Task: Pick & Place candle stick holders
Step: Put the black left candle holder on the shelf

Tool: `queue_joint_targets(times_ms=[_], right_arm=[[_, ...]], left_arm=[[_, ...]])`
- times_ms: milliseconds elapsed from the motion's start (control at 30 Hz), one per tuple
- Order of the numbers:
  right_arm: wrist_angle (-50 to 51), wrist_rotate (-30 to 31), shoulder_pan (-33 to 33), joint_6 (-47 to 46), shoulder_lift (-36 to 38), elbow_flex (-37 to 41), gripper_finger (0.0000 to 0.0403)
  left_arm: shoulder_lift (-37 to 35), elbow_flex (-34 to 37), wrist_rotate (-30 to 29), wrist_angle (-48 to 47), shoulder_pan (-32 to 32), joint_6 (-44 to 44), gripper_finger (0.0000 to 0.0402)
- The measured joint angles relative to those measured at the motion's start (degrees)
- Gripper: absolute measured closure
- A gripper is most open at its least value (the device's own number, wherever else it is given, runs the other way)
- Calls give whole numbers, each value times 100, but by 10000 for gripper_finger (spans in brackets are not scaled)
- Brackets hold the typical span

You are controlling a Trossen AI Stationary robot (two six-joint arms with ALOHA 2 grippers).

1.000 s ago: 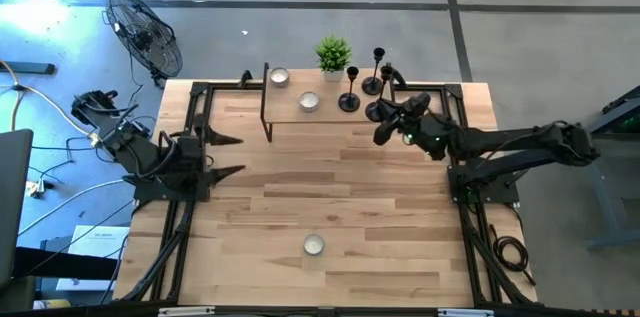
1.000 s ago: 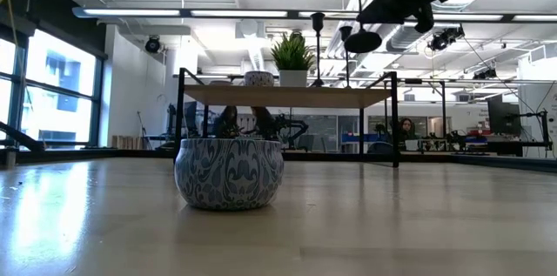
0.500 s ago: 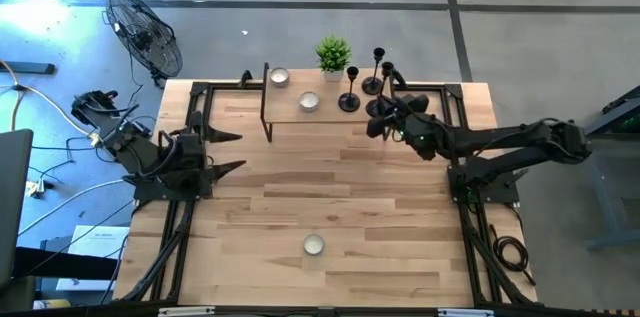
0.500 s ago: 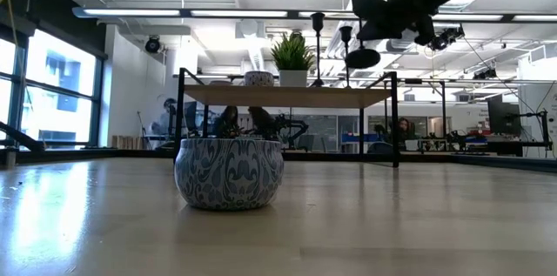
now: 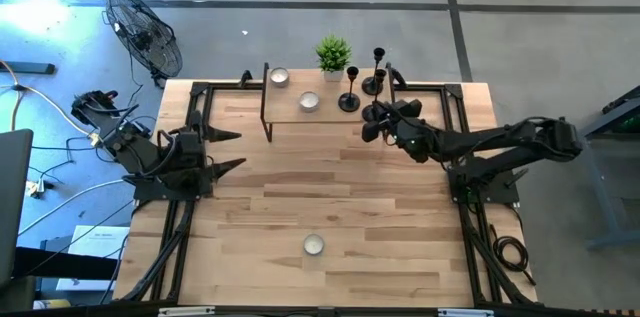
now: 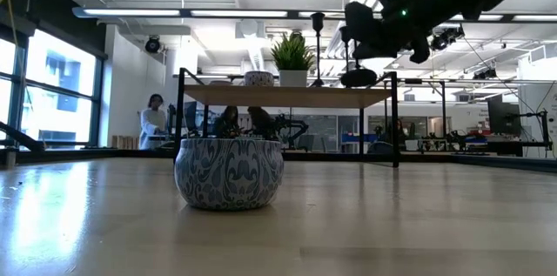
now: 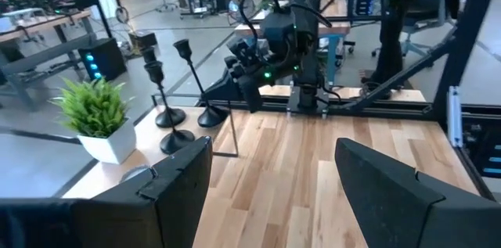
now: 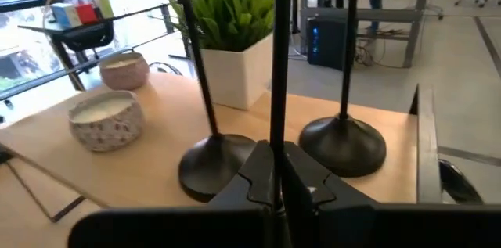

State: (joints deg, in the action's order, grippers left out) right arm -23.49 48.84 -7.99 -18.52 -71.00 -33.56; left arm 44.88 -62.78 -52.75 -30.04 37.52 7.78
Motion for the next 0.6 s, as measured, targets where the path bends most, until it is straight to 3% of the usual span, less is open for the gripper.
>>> queue_joint_targets(times_ms=[600], right_arm=[[-57, -322, -441, -95, -223, -4, 403]], left_arm=[[80, -2, -184, 2, -2, 36, 136]])
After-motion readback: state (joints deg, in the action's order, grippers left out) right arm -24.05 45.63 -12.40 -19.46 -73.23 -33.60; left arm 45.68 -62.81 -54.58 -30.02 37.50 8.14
